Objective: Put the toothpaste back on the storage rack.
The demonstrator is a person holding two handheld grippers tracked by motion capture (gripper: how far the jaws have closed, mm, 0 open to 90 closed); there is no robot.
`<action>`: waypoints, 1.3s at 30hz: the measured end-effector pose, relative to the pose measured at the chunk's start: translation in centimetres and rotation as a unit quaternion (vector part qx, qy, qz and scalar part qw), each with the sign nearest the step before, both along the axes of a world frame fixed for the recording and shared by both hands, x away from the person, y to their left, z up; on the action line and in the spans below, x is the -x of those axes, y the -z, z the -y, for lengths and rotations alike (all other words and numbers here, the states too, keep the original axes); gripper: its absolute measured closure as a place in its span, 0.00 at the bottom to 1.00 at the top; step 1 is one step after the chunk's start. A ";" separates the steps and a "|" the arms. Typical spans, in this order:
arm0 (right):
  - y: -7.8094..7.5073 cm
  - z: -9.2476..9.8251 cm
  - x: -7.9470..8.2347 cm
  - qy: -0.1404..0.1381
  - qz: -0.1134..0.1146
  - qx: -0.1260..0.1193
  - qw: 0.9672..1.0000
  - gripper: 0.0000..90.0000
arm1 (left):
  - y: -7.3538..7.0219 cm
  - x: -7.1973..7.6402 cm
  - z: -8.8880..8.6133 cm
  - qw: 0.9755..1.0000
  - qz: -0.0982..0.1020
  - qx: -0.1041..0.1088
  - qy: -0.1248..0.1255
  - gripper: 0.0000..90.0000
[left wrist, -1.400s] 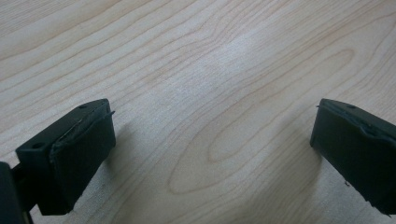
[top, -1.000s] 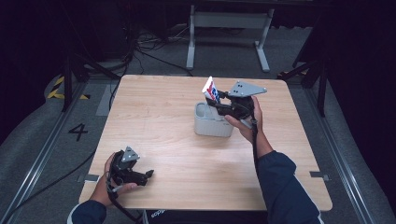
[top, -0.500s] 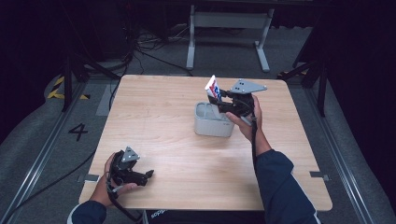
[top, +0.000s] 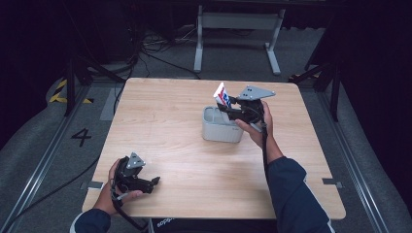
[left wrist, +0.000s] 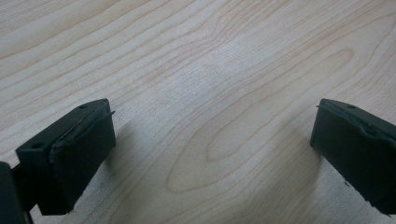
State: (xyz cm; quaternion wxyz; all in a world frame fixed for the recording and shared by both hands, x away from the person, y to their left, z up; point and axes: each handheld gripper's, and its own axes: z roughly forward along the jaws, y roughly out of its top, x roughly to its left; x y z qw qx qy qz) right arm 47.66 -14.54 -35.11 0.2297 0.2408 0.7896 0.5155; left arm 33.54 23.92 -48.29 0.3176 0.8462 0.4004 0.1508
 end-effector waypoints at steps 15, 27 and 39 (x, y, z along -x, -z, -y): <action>1.6 1.4 0.8 -0.014 -0.010 0.030 0.999 0.65 | 0.0 -0.1 0.0 1.000 0.004 -0.001 0.003 0.01; 2.5 2.3 1.5 -0.020 -0.016 0.053 0.998 0.64 | 0.0 -0.1 0.0 1.000 0.003 -0.002 0.004 0.01; 3.6 2.8 1.7 -0.026 -0.028 0.064 0.997 0.63 | 0.0 -0.1 0.0 1.000 0.004 -0.003 0.004 0.01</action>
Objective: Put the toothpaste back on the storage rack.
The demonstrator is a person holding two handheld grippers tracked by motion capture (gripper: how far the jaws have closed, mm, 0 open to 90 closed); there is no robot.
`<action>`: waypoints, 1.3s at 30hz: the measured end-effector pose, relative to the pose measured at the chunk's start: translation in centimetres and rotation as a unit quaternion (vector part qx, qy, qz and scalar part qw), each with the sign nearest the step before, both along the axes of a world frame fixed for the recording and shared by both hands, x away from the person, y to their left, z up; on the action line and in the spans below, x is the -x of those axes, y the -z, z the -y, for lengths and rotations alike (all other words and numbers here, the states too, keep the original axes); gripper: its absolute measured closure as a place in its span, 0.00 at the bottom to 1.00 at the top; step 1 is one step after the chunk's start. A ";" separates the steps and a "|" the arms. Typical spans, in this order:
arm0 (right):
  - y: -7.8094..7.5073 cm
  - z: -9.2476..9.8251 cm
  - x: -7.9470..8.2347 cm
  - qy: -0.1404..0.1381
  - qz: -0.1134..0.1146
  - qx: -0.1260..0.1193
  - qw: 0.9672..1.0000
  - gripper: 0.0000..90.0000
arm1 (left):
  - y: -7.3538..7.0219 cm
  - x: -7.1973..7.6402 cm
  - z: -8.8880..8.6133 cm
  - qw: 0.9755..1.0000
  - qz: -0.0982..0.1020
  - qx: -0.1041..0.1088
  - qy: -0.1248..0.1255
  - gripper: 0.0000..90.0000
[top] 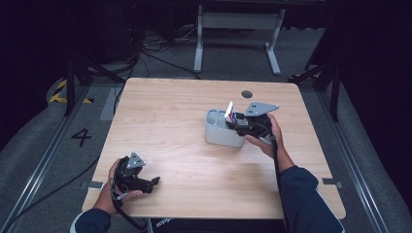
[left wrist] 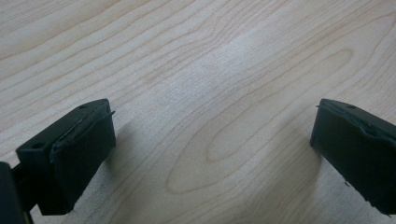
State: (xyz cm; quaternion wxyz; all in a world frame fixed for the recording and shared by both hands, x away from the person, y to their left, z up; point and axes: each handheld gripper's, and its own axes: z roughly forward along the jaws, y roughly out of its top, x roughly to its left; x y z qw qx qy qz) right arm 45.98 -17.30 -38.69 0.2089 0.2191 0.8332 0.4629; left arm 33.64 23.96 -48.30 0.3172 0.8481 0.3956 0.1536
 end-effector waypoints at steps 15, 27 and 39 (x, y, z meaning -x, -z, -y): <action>0.1 -0.2 0.3 0.003 0.002 -0.002 1.000 0.59 | 0.0 0.1 0.1 1.000 -0.004 0.004 -0.003 0.01; -0.6 0.2 0.4 0.006 0.008 -0.023 1.000 0.55 | 0.0 0.1 0.1 1.000 -0.003 0.005 -0.003 0.01; -1.3 0.3 0.7 0.006 0.015 -0.031 0.999 0.50 | 0.0 0.1 0.1 1.000 -0.003 0.005 -0.003 0.01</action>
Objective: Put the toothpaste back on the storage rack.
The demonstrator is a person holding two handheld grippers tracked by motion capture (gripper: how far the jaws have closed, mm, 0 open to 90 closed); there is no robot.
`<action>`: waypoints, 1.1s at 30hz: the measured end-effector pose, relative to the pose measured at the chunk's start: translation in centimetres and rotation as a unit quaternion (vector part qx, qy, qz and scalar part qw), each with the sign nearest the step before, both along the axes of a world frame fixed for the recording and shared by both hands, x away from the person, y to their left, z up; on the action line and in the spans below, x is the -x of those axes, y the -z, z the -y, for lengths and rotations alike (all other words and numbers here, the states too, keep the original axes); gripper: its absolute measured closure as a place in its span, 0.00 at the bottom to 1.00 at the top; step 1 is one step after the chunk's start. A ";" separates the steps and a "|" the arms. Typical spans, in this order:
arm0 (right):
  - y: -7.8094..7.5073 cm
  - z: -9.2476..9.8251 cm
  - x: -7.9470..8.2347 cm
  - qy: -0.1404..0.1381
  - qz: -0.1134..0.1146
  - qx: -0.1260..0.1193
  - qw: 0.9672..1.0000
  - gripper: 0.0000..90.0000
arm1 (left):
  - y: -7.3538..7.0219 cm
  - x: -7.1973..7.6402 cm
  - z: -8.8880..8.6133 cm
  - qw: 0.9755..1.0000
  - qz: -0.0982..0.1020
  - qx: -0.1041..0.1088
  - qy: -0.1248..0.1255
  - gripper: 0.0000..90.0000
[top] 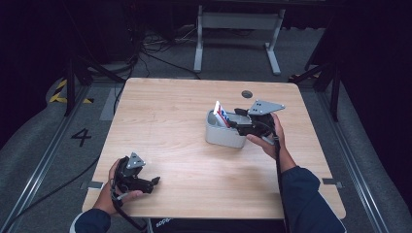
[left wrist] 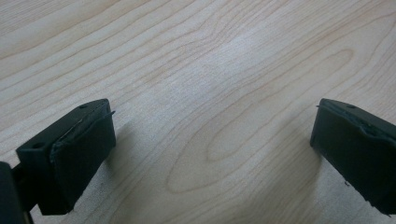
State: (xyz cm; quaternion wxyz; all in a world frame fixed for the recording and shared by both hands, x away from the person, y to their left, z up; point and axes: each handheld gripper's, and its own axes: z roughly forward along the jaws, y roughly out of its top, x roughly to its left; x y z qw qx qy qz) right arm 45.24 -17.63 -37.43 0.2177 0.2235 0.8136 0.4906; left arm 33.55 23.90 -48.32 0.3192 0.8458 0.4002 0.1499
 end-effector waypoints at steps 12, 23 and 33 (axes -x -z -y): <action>-0.9 -0.1 1.0 -0.003 0.015 0.015 1.000 0.47 | 0.0 0.0 0.0 1.000 0.000 0.000 0.000 0.01; -1.5 1.0 1.8 0.002 0.023 0.029 0.999 0.46 | 0.0 0.0 0.0 1.000 0.000 0.000 0.000 0.01; -2.0 3.3 2.9 0.016 0.029 0.039 0.999 0.44 | 0.0 0.0 0.0 1.000 0.001 -0.002 0.001 0.01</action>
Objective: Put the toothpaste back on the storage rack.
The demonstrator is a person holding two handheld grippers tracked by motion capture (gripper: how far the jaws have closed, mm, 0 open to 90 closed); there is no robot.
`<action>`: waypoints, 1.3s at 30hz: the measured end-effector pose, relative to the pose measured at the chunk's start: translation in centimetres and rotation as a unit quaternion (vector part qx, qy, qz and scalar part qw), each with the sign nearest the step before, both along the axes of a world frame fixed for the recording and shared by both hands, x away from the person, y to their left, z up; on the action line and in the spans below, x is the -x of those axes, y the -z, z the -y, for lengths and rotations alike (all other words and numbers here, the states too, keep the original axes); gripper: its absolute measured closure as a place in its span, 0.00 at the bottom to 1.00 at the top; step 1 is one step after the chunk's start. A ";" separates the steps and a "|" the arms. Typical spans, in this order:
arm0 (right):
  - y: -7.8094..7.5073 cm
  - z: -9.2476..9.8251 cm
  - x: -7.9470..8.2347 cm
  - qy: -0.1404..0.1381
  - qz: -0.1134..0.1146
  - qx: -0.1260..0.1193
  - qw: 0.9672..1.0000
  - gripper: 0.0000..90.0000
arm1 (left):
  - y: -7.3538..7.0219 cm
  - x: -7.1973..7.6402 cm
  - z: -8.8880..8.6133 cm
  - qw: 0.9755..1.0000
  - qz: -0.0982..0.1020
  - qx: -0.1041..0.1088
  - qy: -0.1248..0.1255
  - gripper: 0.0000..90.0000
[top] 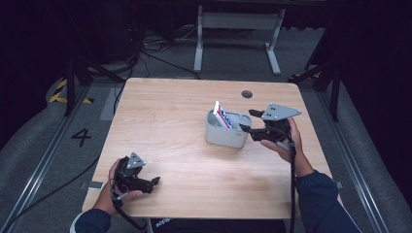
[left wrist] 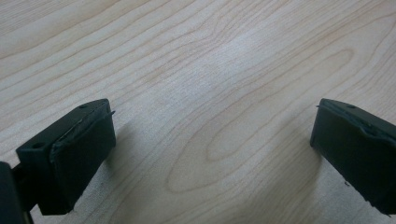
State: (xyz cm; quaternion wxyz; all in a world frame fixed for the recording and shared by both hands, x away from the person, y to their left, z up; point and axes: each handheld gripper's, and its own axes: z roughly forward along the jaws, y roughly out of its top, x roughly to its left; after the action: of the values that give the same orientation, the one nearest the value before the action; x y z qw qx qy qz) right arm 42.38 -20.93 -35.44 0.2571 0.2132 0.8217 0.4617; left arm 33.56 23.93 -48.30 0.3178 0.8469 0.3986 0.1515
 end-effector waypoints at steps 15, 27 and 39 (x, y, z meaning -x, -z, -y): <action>0.3 2.4 1.7 0.013 0.006 0.027 1.000 0.43 | 0.0 0.0 0.0 1.000 -0.002 0.000 -0.002 0.01; 2.2 3.1 3.2 0.016 0.000 0.059 0.998 0.43 | 0.0 0.0 0.1 1.000 -0.006 0.004 -0.002 0.00; 4.4 4.6 4.8 0.018 -0.017 0.104 0.994 0.43 | 0.0 -0.1 0.1 1.000 -0.009 0.004 0.002 0.00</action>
State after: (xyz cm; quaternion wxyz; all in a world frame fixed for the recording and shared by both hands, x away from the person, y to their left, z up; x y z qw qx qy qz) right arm 37.62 -25.54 -39.86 0.2727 0.2078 0.8656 0.3649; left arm 33.69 23.85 -48.31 0.3178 0.8479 0.4001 0.1412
